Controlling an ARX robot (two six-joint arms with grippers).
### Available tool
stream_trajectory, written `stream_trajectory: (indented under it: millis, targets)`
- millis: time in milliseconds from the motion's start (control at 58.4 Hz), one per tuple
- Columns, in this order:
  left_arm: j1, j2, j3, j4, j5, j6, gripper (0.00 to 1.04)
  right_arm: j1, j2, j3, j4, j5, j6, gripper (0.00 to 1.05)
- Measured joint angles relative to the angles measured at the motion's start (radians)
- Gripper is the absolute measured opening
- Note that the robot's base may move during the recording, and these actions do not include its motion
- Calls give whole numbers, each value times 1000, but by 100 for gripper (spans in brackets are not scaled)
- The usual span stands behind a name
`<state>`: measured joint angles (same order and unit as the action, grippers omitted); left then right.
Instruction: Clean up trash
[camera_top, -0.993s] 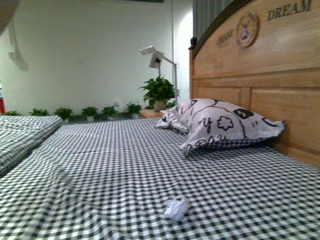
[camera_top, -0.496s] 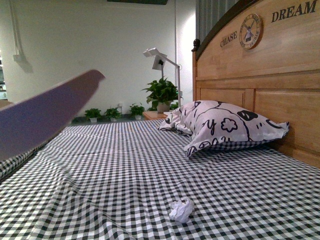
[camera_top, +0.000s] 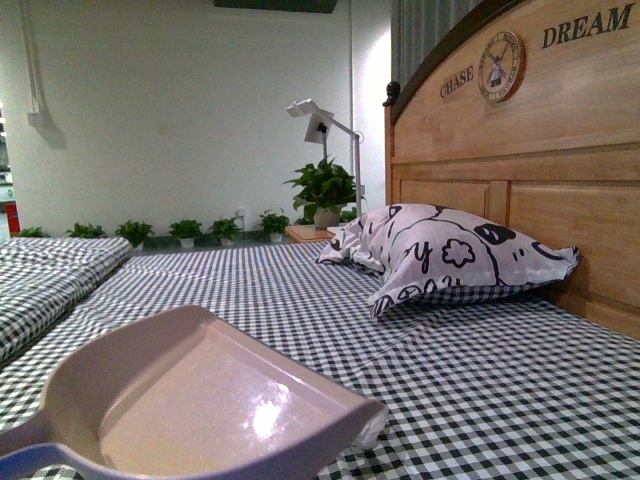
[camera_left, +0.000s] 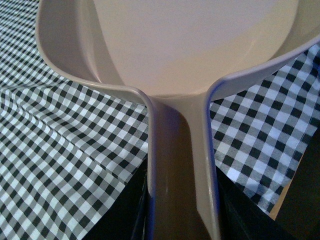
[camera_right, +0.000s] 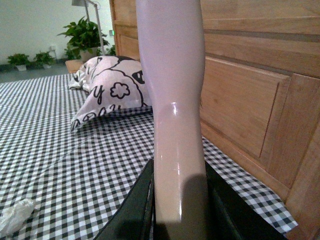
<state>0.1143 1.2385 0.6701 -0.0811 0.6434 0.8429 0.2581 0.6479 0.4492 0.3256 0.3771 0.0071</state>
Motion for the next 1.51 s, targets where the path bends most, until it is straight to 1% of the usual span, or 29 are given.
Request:
stream_trajectory:
  millis: [171, 291, 616, 1129, 1472, 1489, 1506]
  targets:
    - [-11, 72, 28, -10, -18, 89, 28, 0, 0, 0, 0, 0, 0, 21]
    - [-11, 124, 49, -15, -22, 90, 28, 0, 0, 0, 0, 0, 0, 21]
    - [-22, 236, 153, -121, -29, 96, 28, 0, 0, 0, 0, 0, 0, 21]
    - [-48, 333, 206, -122, -98, 154, 28, 0, 0, 0, 0, 0, 0, 21]
    - [-54, 337, 212, -121, -106, 163, 28, 0, 0, 0, 0, 0, 0, 21]
    - [-54, 337, 212, -121, -106, 163, 28, 0, 1, 1, -6, -3, 2, 21]
    - [-54, 337, 212, -121, -106, 163, 28, -3, 6, 15, -51, -18, 7, 21]
